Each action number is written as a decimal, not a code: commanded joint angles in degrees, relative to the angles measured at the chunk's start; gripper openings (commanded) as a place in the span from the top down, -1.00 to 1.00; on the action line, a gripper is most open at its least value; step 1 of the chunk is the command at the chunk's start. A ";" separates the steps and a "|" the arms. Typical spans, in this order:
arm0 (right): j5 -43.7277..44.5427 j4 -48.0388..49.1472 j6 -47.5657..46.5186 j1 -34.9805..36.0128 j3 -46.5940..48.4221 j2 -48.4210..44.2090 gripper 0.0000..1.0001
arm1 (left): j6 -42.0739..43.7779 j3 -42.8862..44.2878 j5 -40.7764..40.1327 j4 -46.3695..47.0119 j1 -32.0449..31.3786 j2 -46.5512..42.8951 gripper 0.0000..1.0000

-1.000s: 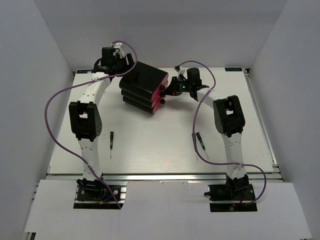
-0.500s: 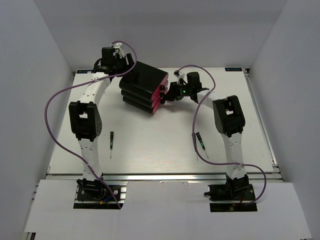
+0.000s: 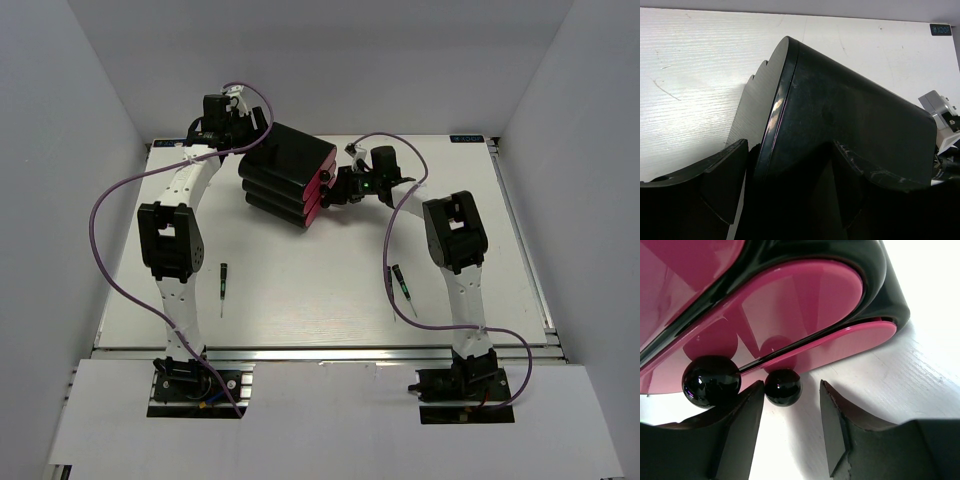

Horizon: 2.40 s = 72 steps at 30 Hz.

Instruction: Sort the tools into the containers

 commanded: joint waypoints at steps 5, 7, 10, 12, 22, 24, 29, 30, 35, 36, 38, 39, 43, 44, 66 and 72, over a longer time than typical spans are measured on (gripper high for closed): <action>-0.73 3.51 1.79 1.97 1.68 1.60 -0.01 | -0.39 -2.46 3.43 -8.25 -1.57 0.95 -0.52; -1.08 4.03 2.32 2.06 1.60 1.69 0.02 | -0.48 -2.46 3.43 -8.25 -1.48 0.95 -0.52; -1.52 4.47 3.29 2.41 1.51 1.95 0.03 | -0.74 -2.46 3.52 -8.25 -1.57 0.86 -0.52; -1.61 4.56 3.56 2.67 1.42 2.04 0.03 | -0.74 -2.37 3.52 -8.16 -1.48 0.86 -0.52; -3.01 4.74 4.35 2.15 -1.13 0.81 0.41 | -1.35 -2.20 3.70 -7.81 -1.57 1.13 -0.52; -3.45 4.83 4.70 1.71 -2.70 -0.15 0.45 | -1.27 -2.19 3.61 -7.72 -1.48 1.22 -0.52; -4.24 5.00 4.88 -0.49 -6.66 -2.79 0.50 | -1.09 -2.46 3.61 -7.64 -1.48 1.22 -0.52; -4.42 5.00 4.88 -0.75 -8.06 -3.23 0.52 | -1.09 -2.55 3.61 -7.55 -1.48 1.22 -0.52; -4.95 3.51 3.12 -2.16 -12.37 -6.30 0.53 | -1.01 -2.72 3.61 -7.37 -1.57 1.04 -0.52; -4.95 3.25 2.51 -2.34 -13.16 -6.75 0.53 | -1.09 -2.81 3.52 -7.29 -1.57 1.04 -0.52; -5.12 2.63 1.80 -2.86 -15.53 -8.41 0.53 | -1.09 -2.81 3.43 -7.37 -1.48 0.86 -0.52; -5.04 2.02 0.84 -2.95 -16.24 -9.12 0.53 | -1.09 -2.90 3.35 -7.29 -1.48 0.78 -0.52; -5.12 0.09 -1.89 -4.18 -20.28 -12.19 0.54 | -0.92 -3.07 3.26 -7.28 -1.57 0.77 -0.52; -5.21 -0.35 -2.33 -4.44 -20.72 -13.24 0.54 | -0.83 -3.16 3.17 -7.28 -1.48 0.86 -0.52; -7.06 -15.99 -22.27 -8.31 -26.09 -29.94 -0.33 | -3.90 -2.37 -11.49 -9.04 2.12 -6.68 -0.61; 1.42 -22.07 -32.46 -8.93 -30.03 -39.16 -0.06 | -10.91 -10.87 -24.42 -12.29 2.30 -19.13 -0.45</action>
